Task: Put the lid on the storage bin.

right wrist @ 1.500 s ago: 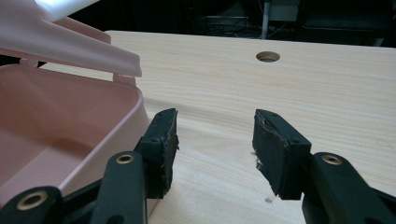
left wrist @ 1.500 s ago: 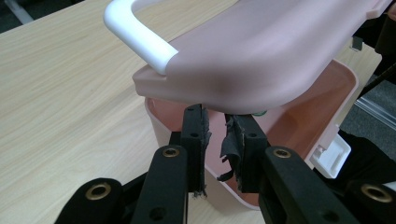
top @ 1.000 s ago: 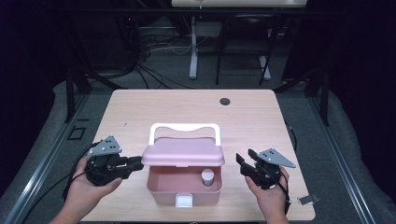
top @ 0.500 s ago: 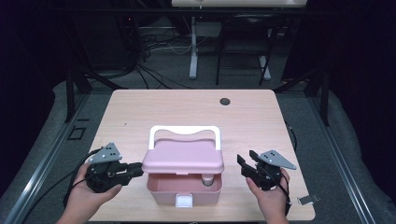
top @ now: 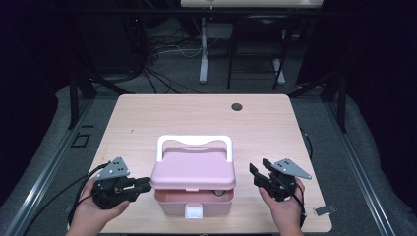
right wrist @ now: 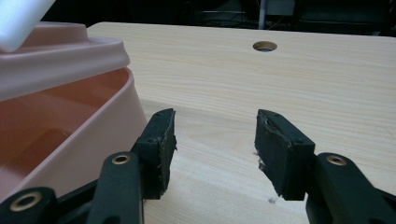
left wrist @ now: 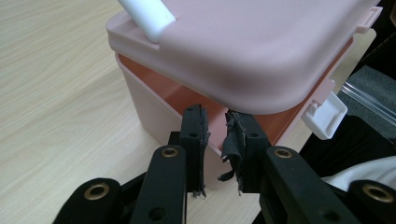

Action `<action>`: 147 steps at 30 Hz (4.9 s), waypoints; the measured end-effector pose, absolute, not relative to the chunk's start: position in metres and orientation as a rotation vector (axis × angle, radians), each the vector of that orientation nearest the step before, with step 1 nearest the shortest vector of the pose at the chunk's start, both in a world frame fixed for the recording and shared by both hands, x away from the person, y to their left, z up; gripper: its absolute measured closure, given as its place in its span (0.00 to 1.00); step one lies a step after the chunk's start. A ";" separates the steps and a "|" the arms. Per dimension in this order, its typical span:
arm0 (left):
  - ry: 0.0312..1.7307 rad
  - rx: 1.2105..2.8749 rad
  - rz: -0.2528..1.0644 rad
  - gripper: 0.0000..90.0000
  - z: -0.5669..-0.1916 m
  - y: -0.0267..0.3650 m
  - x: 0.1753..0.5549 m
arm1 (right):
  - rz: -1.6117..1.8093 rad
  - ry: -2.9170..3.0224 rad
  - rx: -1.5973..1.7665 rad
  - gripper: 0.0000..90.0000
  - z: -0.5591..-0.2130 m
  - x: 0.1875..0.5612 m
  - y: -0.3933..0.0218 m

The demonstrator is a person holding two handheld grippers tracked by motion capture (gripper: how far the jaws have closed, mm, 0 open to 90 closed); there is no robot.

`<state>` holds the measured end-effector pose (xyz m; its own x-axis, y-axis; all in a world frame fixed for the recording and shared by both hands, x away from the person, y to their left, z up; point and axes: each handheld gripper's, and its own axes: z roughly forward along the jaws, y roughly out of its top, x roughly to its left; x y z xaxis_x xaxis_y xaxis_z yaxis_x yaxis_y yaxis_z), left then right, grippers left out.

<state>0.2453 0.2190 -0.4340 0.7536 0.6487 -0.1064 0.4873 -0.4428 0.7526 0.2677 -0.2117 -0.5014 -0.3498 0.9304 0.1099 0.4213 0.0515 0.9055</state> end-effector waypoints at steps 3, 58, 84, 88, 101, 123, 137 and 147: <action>0.849 2.132 0.241 0.85 -0.436 0.220 0.245 | 1.270 1.814 1.359 0.53 -0.502 0.268 -0.211; 0.909 2.128 0.197 0.84 -0.458 0.225 0.244 | 1.275 1.800 1.358 0.52 -0.503 0.268 -0.213; 0.986 2.060 0.218 0.66 -0.466 0.239 0.257 | 1.268 1.801 1.364 0.51 -0.504 0.268 -0.215; 0.997 2.050 0.229 0.64 -0.465 0.242 0.263 | 1.267 1.798 1.363 0.51 -0.504 0.268 -0.215; 1.046 2.001 0.266 0.60 -0.471 0.247 0.285 | 1.270 1.792 1.363 0.51 -0.504 0.267 -0.218; 1.190 1.949 0.308 0.60 -0.509 0.254 0.320 | 1.257 1.796 1.373 0.51 -0.509 0.269 -0.220; 1.235 1.943 0.327 0.59 -0.534 0.257 0.321 | 1.240 1.808 1.387 0.50 -0.517 0.272 -0.219; 1.229 1.979 0.339 0.59 -0.547 0.252 0.316 | 1.225 1.817 1.404 0.50 -0.523 0.274 -0.222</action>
